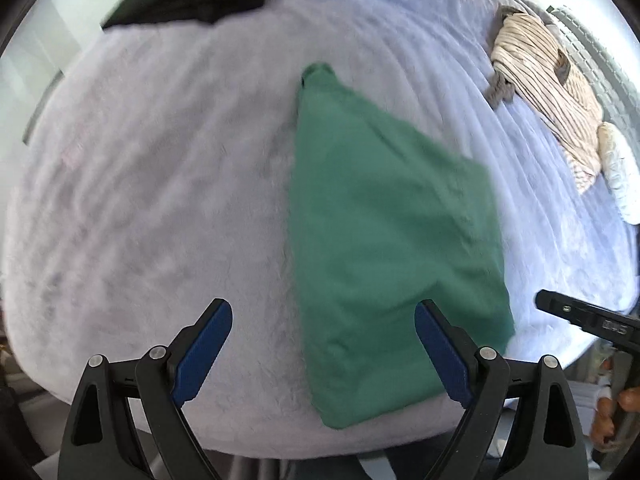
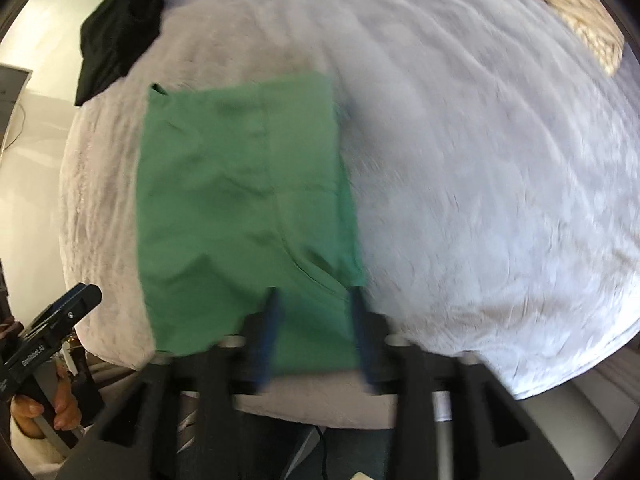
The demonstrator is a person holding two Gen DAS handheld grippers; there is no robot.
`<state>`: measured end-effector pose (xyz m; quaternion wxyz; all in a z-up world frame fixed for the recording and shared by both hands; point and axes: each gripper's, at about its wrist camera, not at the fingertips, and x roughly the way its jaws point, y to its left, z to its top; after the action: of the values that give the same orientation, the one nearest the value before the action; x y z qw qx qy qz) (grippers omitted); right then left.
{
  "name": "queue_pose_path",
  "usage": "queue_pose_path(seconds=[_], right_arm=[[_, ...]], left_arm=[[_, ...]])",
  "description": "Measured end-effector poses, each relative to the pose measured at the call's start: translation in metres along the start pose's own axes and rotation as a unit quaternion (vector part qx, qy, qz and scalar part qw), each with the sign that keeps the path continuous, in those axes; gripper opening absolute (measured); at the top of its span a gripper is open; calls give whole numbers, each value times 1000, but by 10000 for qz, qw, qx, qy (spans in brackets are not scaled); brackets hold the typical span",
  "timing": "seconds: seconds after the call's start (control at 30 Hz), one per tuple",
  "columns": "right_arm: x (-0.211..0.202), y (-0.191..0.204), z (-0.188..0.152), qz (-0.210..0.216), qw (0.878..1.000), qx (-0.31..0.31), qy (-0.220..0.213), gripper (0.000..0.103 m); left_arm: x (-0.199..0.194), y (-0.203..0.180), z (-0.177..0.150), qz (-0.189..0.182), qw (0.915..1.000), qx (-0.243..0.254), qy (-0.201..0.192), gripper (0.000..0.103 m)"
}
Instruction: Fold large clothes
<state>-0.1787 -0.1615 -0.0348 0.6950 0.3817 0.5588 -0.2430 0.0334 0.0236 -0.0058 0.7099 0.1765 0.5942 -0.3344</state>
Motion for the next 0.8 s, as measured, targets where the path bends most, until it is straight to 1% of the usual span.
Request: queue_pose_path(seconds=[0.03,0.13,0.17,0.2,0.27,0.33,0.37,0.4,0.53,0.6,0.8], right_arm=[[-5,5,-2,-23,10000,-47,-82,62],[-23,23,3,-80,9994,-203,-261,62],[-30,22,6,-114,9992,-245,-306,64],[-34,31,4,-180,9987,-293,-372,67],[-35,39,8,-263,9979,-350,-474,80],[-44,43,10,-307,9969,-396,-602,80],[-48,45,10,-333,9964,-410,-657,80],[-48,48,13,-348,9962,-422,-682,81],[-51,50,14,-458,9948,-455,-783,83],[-52,51,13,-564,9940,-457,-817,86],[-56,59,10,-944,9883,-545,-1064,88]], left_arm=[[-5,-3,3,96,9999,50,-93,93],[-19,-12,6,152,9994,105,-278,93],[-22,-13,6,171,9993,119,-314,93],[-24,-14,7,192,9992,134,-334,93],[-30,-18,8,253,9987,168,-414,93],[-35,-20,6,292,9982,182,-487,94],[-38,-22,7,329,9979,188,-530,97],[-40,-24,6,364,9976,180,-555,103],[-46,-29,7,370,9972,205,-622,103],[-45,-31,7,376,9971,243,-608,103],[-43,-41,4,415,9971,345,-537,103]])
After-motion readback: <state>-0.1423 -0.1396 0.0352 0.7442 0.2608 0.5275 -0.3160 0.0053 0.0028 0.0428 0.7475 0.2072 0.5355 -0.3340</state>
